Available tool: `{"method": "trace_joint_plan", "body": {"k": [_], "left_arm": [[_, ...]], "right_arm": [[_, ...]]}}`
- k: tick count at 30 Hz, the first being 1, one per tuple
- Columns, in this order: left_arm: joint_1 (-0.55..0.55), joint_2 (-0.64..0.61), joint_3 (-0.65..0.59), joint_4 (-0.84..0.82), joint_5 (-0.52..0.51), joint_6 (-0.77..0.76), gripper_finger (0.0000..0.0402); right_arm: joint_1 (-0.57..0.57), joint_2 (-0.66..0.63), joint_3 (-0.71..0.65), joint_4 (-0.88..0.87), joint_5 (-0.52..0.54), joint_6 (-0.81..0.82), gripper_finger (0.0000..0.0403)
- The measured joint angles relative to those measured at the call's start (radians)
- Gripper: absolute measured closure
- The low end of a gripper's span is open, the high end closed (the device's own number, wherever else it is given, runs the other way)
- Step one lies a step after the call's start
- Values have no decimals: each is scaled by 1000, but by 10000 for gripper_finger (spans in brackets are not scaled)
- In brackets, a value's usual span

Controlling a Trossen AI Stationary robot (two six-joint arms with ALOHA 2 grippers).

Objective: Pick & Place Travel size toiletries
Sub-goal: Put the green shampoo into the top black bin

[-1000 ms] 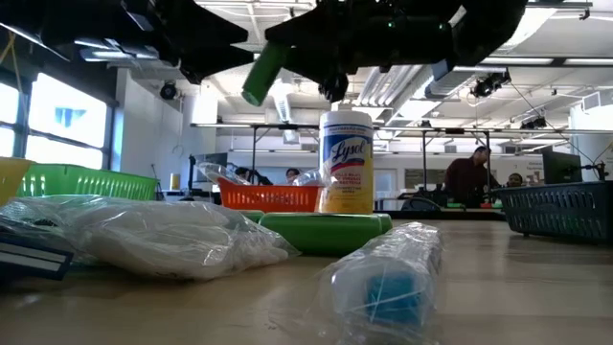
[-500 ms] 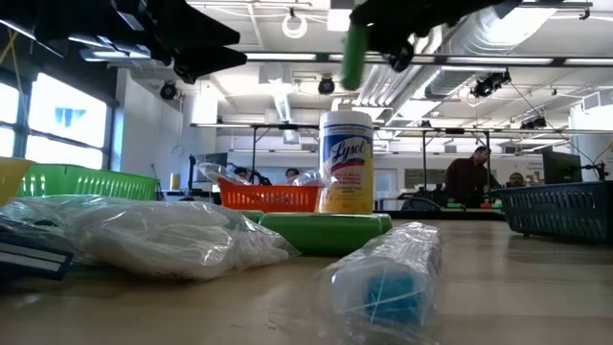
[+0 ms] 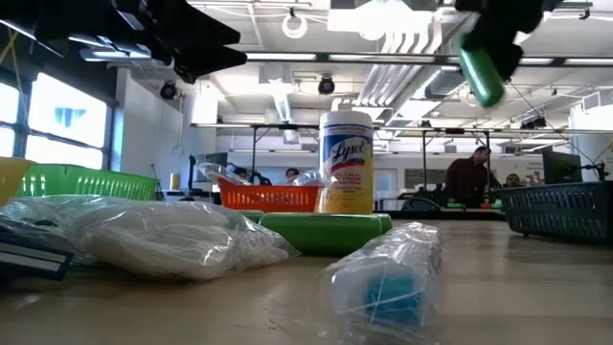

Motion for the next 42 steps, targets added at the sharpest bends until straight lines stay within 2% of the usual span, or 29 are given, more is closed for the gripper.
{"method": "trace_joint_plan", "body": {"k": [5, 8, 21, 34, 42], "left_arm": [[0, 0, 0, 0, 0, -1, 148], [0, 0, 0, 0, 0, -1, 148], [0, 1, 0, -3, 0, -1, 148], [0, 1, 0, -9, 0, -1, 148], [0, 1, 0, -30, 0, -1, 148]], "right_arm": [[0, 13, 0, -216, 57, 107, 241], [0, 39, -11, -273, 85, 159, 238], [0, 98, -178, -246, 46, 271, 240], [0, 141, -196, -223, 3, 270, 230], [0, 154, -196, -207, 3, 234, 178]]}}
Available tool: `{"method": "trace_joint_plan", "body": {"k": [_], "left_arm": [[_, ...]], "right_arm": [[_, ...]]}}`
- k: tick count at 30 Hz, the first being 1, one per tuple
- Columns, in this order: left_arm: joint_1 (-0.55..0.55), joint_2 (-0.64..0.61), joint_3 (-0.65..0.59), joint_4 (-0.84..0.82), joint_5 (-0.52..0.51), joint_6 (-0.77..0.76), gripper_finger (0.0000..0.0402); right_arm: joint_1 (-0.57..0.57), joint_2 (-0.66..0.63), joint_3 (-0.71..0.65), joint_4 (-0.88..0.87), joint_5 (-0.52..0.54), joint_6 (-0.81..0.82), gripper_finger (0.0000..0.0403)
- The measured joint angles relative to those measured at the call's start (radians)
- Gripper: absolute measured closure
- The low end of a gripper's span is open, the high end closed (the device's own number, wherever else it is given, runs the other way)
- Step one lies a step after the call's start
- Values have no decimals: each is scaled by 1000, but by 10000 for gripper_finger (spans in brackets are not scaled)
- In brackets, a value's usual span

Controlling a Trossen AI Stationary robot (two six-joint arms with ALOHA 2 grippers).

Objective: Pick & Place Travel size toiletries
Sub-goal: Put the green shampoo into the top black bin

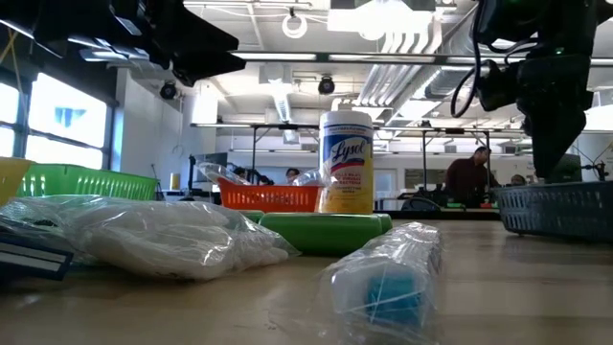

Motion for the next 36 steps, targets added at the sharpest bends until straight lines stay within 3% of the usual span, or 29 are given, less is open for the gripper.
{"method": "trace_joint_plan", "body": {"k": [6, 13, 17, 28, 36], "left_arm": [[0, 0, 0, 0, 0, -16, 148], [0, 0, 0, 1, 0, -16, 148], [0, 0, 0, 1, 0, -17, 148], [0, 0, 0, 1, 0, -17, 148], [0, 0, 0, 1, 0, -17, 148]], "right_arm": [[0, 0, 0, 24, -54, -19, 170], [0, -7, 0, 161, -244, -57, 201], [0, -7, 0, 305, -300, -99, 219], [0, -7, 0, 759, -161, -327, 251], [0, -7, 0, 886, -14, -446, 262]]}}
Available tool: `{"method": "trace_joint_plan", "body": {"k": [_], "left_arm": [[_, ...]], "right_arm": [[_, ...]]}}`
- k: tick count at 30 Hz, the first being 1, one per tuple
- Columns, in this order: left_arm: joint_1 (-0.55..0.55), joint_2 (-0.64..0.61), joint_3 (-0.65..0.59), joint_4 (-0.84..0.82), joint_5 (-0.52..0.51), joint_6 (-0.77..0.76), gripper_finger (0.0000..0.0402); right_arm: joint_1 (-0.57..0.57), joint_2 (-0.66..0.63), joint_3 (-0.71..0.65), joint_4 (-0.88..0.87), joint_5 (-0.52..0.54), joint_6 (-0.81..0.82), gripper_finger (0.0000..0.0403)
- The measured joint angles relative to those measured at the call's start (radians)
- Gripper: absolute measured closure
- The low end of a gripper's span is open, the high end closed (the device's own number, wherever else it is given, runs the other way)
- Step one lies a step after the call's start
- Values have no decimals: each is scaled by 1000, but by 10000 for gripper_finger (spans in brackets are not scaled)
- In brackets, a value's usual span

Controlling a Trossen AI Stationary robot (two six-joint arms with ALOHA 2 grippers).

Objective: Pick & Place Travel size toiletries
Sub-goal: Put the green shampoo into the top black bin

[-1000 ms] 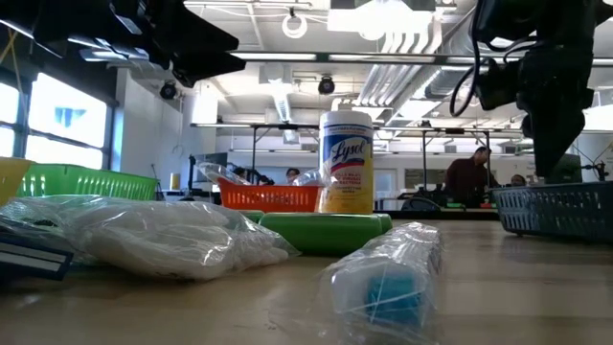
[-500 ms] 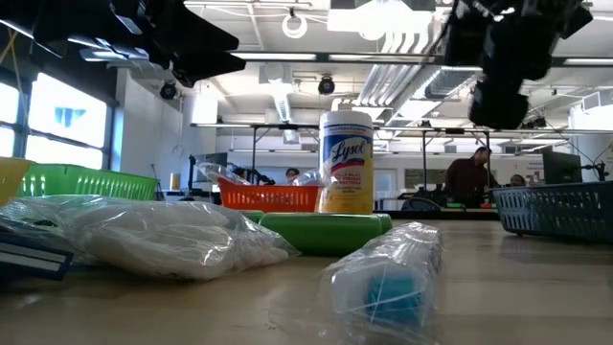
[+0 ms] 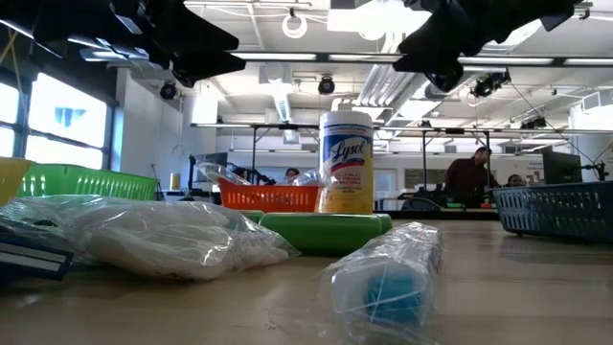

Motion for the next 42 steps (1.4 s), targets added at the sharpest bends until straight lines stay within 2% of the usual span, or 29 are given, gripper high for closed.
{"method": "trace_joint_plan", "body": {"k": [5, 15, 24, 35, 42], "left_arm": [[0, 0, 0, 0, 0, 0, 148], [0, 0, 0, 5, 0, -5, 148], [0, 0, 1, 5, 4, -146, 148], [0, 15, 1, -1, 4, -199, 148], [0, 16, 1, 2, 4, -293, 148]], "right_arm": [[0, 9, 0, 15, 65, 4, 262], [38, 75, 2, 87, 60, -4, 262], [60, 93, 1, 116, 67, -57, 262], [54, 123, -1, 121, 72, -119, 262], [31, 143, 0, 217, 155, -183, 262]]}}
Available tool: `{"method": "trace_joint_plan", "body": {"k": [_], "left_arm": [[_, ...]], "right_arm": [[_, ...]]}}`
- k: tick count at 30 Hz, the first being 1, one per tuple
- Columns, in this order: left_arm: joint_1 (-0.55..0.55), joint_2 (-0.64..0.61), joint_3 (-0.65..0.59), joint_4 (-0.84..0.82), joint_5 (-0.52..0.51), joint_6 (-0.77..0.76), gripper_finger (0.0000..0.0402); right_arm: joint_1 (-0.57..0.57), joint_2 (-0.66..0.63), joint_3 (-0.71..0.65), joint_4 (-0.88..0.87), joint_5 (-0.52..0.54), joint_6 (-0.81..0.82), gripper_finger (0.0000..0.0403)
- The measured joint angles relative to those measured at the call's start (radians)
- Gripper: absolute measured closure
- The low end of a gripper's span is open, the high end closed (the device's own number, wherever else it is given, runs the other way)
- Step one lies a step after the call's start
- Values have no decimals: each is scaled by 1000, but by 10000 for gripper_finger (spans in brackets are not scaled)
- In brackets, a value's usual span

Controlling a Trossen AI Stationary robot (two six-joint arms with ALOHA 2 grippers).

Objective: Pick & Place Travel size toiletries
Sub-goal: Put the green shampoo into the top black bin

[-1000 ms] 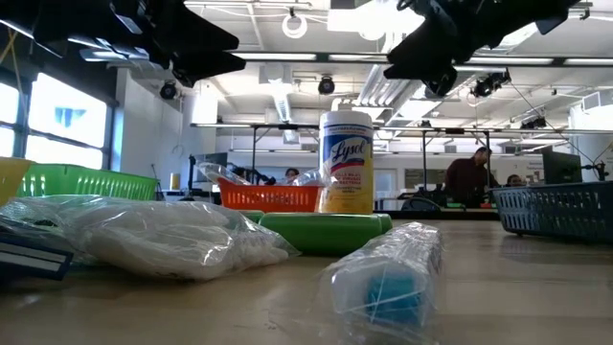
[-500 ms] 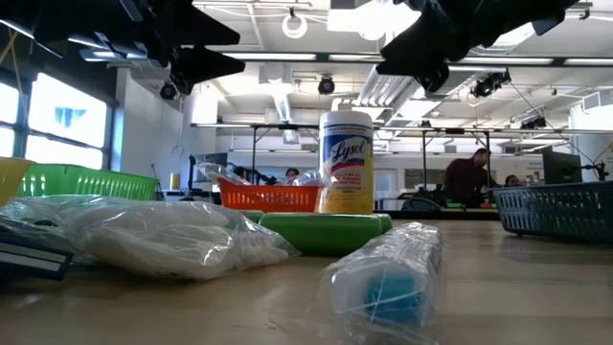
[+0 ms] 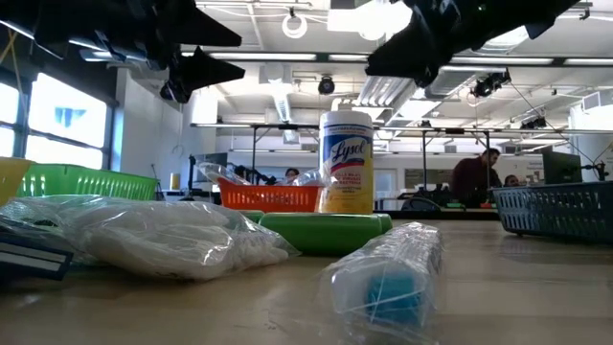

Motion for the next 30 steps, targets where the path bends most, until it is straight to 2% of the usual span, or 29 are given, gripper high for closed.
{"method": "trace_joint_plan", "body": {"k": [8, 16, 19, 22, 25, 30], "left_arm": [[-35, 1, 34, 5, 1, -24, 148], [-144, 100, 158, -37, -16, 36, 148], [-176, 145, 238, -161, -87, 33, 148], [-193, 182, 341, -379, -156, 2, 149], [-196, 221, 439, -597, -167, -57, 149], [-196, 277, 562, -839, -162, -125, 149]], "right_arm": [[-34, 5, 1, 36, -21, -18, 262], [-33, 6, 1, 30, -22, -19, 262], [-32, 6, 1, 29, -25, -19, 262], [-31, 6, 1, 11, -53, -19, 262], [-31, 6, 1, -8, -73, -19, 262], [-31, 6, 1, -22, -71, -16, 262]]}}
